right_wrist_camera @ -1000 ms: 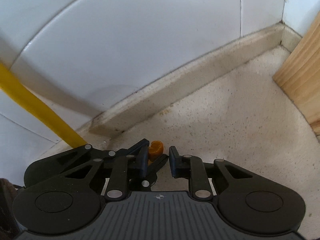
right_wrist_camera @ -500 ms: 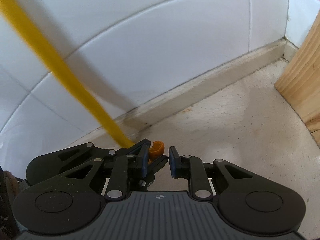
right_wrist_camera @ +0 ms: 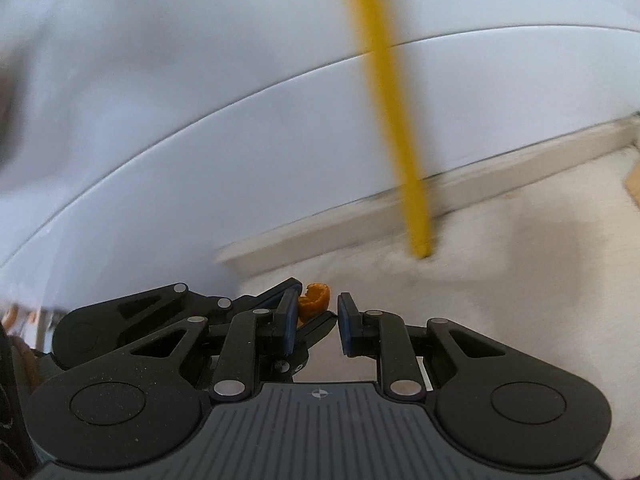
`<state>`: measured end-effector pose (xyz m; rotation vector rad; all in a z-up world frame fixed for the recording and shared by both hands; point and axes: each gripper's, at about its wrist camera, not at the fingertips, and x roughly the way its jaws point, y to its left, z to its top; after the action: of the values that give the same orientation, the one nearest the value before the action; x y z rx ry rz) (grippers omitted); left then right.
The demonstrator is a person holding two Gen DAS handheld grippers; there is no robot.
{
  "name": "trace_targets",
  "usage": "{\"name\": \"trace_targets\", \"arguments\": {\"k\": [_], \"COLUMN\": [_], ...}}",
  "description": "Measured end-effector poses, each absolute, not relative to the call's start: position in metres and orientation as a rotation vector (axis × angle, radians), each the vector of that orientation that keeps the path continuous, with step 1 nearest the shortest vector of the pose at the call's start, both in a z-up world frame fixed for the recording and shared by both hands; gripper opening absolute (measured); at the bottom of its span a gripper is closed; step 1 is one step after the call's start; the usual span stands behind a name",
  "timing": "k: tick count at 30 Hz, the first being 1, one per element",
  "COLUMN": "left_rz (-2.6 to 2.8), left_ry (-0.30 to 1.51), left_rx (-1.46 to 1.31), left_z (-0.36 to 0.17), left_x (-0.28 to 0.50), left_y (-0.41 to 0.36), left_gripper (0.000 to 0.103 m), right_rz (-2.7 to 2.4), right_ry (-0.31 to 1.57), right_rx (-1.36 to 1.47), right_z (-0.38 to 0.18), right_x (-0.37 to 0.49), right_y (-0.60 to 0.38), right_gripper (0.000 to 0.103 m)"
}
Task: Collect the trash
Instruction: 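Carry the orange peel in the right tool down over the black bin, then open the right tool over the bin, dropping the orange peel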
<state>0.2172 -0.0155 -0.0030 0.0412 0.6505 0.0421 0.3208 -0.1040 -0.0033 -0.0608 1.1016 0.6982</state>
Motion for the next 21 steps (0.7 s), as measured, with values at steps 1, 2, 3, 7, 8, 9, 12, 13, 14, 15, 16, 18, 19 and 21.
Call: {"name": "trace_targets", "arguments": {"k": [1,2,3,7,8,9,12,13,14,15,16,18,19,21], "left_rz": [0.055,0.067,0.081,0.128,0.133,0.14,0.157,0.16,0.161,0.163,0.162,0.166,0.171,0.187], "left_ry": [0.658,0.664,0.67,0.695,0.704,0.714,0.751,0.767,0.786,0.806,0.828,0.877,0.896,0.926], "left_rx": [0.036,0.03,0.023,-0.006,-0.011,-0.016,-0.042,-0.05,-0.053,-0.056,-0.061,-0.077,-0.078,-0.07], "left_z": [-0.004,-0.006,-0.007,-0.013,-0.015,-0.019,-0.034,-0.04,-0.046,-0.051,-0.057,-0.071,-0.077,-0.088], "left_x": [0.205,0.194,0.182,0.137,0.128,0.119,0.095,0.089,0.085,0.085,0.083,0.086,0.087,0.09], "left_y": [-0.01,-0.005,0.001,0.023,0.027,0.03,0.037,0.039,0.041,0.043,0.045,0.047,0.047,0.047], "left_gripper": [0.016,0.016,0.016,0.016,0.016,0.016,0.016,0.016,0.016,0.016,0.016,0.019,0.022,0.032], "right_rz": [0.71,0.722,0.738,0.788,0.799,0.809,0.833,0.838,0.842,0.845,0.845,0.843,0.839,0.82], "right_ry": [1.104,1.109,1.116,1.134,1.136,1.141,1.176,1.188,1.2,1.214,1.23,1.264,1.281,1.314], "right_rx": [-0.073,-0.082,-0.091,-0.127,-0.136,-0.143,-0.163,-0.168,-0.174,-0.177,-0.181,-0.189,-0.194,-0.197], "right_z": [-0.004,-0.005,-0.007,-0.014,-0.016,-0.02,-0.034,-0.038,-0.044,-0.051,-0.058,-0.069,-0.077,-0.093], "right_x": [0.311,0.302,0.292,0.256,0.247,0.238,0.217,0.211,0.205,0.2,0.196,0.186,0.185,0.182], "right_y": [-0.095,-0.086,-0.075,-0.038,-0.03,-0.021,0.0,0.005,0.01,0.014,0.017,0.023,0.025,0.03], "right_gripper": [0.028,0.028,0.028,0.028,0.028,0.028,0.027,0.027,0.027,0.027,0.027,0.027,0.027,0.037]}}
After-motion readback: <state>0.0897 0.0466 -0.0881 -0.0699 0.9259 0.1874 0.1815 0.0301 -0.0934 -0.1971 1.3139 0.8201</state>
